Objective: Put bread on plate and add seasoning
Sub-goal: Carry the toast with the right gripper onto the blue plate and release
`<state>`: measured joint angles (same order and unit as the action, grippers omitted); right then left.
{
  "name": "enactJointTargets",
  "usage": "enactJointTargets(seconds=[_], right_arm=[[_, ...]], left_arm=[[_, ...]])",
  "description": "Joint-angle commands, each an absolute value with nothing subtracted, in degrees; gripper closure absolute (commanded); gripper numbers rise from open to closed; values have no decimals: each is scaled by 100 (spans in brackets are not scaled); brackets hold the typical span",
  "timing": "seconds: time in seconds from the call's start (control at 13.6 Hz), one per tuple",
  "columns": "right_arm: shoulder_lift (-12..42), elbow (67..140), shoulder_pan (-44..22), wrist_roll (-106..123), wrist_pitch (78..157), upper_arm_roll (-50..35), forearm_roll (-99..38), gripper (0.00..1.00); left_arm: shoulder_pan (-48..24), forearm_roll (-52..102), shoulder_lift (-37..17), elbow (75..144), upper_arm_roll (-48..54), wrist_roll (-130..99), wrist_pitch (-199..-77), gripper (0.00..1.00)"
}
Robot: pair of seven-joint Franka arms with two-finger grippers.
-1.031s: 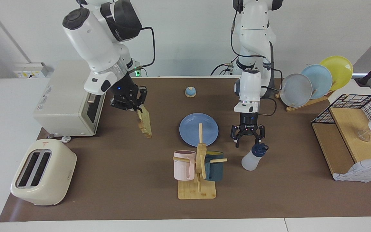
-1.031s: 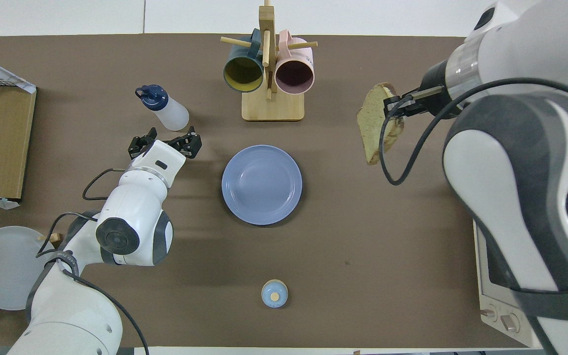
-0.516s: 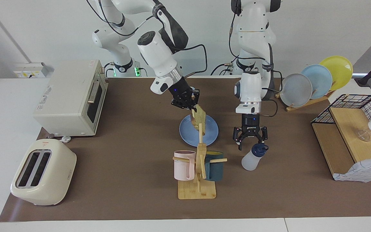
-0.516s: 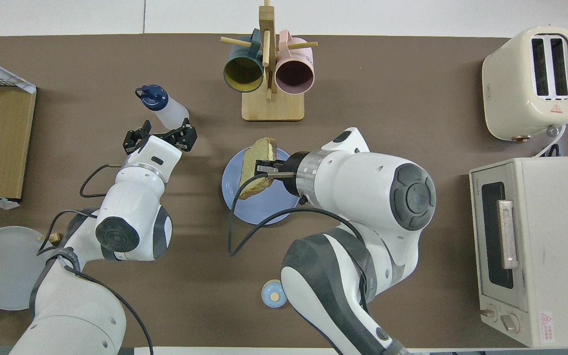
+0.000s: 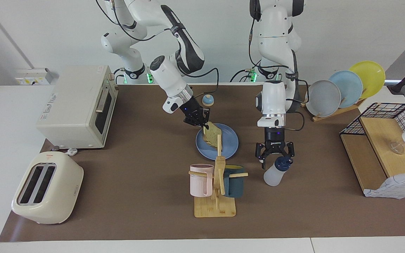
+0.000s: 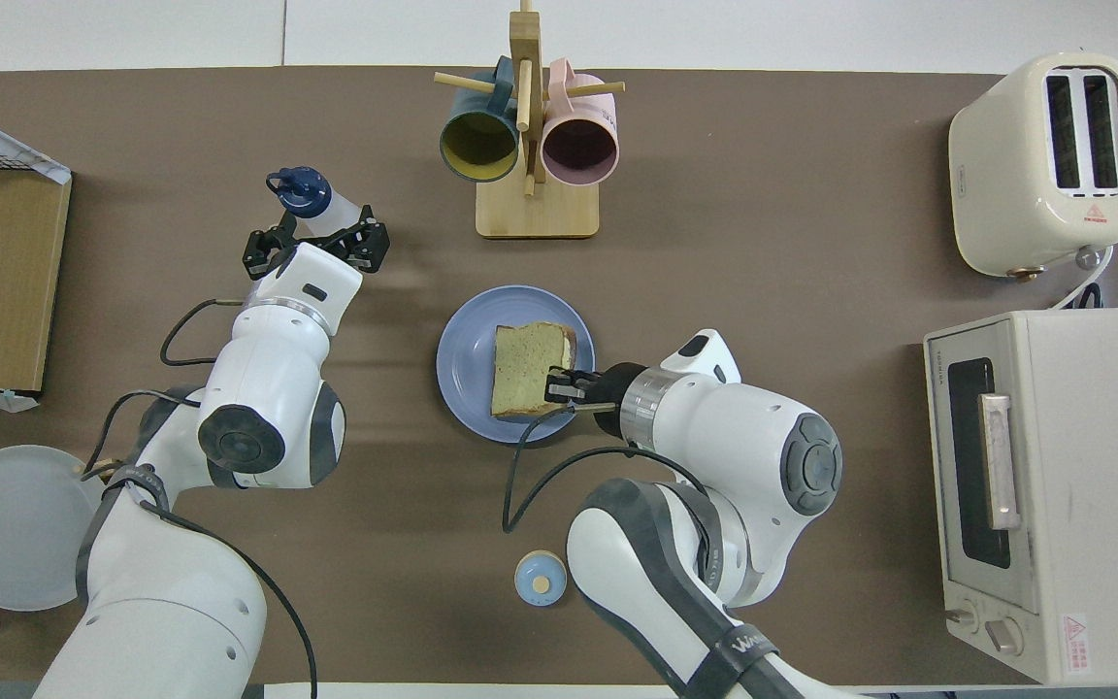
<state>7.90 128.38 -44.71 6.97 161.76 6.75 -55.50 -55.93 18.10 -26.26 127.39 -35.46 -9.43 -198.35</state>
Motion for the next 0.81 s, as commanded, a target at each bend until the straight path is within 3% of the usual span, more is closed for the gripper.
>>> enactJointTargets(seconds=[0.0, 0.07, 0.15, 0.22, 0.74], right_arm=[[773, 12946, -4466, 1519, 16339, 694, -5941, 100], [782, 12938, -4421, 1512, 16339, 694, -5941, 100], [782, 12911, -4386, 1486, 16313, 694, -5941, 40], [782, 12902, -4351, 1485, 16313, 694, -5941, 1], [590, 12744, -3974, 1494, 16121, 738, -5915, 0]], left_arm=[[-5625, 1969, -2970, 12420, -3621, -967, -19899, 0], [-5625, 1995, -3075, 12367, -3621, -975, -19907, 0], [-5599, 1995, -3076, 12366, -3621, -976, -19916, 0], [-5599, 1995, -3076, 12375, -3621, -984, -19925, 0], [-5528, 1986, -3076, 12419, -3621, -993, -19942, 0]])
